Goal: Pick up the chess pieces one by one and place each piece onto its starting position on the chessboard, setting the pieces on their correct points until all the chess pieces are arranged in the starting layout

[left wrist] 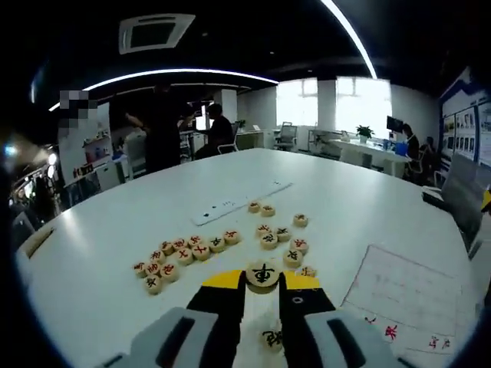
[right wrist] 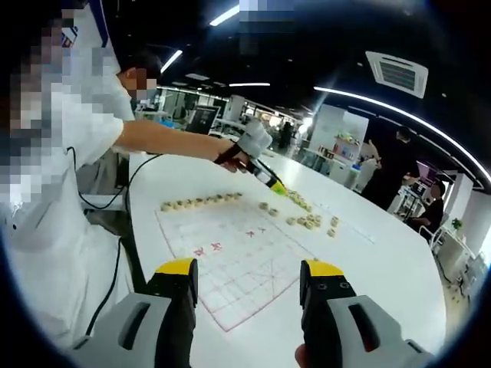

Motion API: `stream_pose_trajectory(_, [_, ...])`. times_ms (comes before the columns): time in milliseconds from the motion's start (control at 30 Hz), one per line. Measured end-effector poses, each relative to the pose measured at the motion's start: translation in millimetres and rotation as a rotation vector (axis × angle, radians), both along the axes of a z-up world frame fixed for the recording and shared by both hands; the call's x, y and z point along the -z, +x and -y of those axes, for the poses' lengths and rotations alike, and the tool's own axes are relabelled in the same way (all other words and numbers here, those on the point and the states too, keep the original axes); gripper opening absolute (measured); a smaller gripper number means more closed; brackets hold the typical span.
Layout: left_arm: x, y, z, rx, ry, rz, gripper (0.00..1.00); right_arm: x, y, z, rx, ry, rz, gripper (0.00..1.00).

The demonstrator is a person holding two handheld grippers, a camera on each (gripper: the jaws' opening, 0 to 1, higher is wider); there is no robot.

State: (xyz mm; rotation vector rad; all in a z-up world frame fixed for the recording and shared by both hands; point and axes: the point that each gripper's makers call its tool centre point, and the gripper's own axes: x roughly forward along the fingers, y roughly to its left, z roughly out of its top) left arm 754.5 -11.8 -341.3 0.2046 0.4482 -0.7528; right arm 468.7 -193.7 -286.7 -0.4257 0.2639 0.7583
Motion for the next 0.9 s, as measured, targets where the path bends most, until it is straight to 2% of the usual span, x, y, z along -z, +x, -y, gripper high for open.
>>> stream_pose_trajectory(233, [-14.2, -50.8, -25, 0.044, -0.049, 0.007, 0.2, -0.5, -2, -2, -0.007, -0.002, 0.003, 0.54])
stream_pose_trajectory(533, [-20.6, -119.6, -48, 0.102, -0.107, -0.01, 0.2, 1.0, -3, -6, -0.017, -0.01, 0.0, 0.54])
stream_pose_trajectory(733, [-18.8, -169.6, -57, 0.189, -0.073, 0.001, 0.2, 2.1, -3, -10, -0.026, -0.017, -0.004, 0.54])
stream_pose_trajectory(900, [-7.8, -212.6, -61, 0.26, -0.067, -0.015, 0.2, 1.1, -6, -15, -0.04, -0.017, -0.001, 0.54])
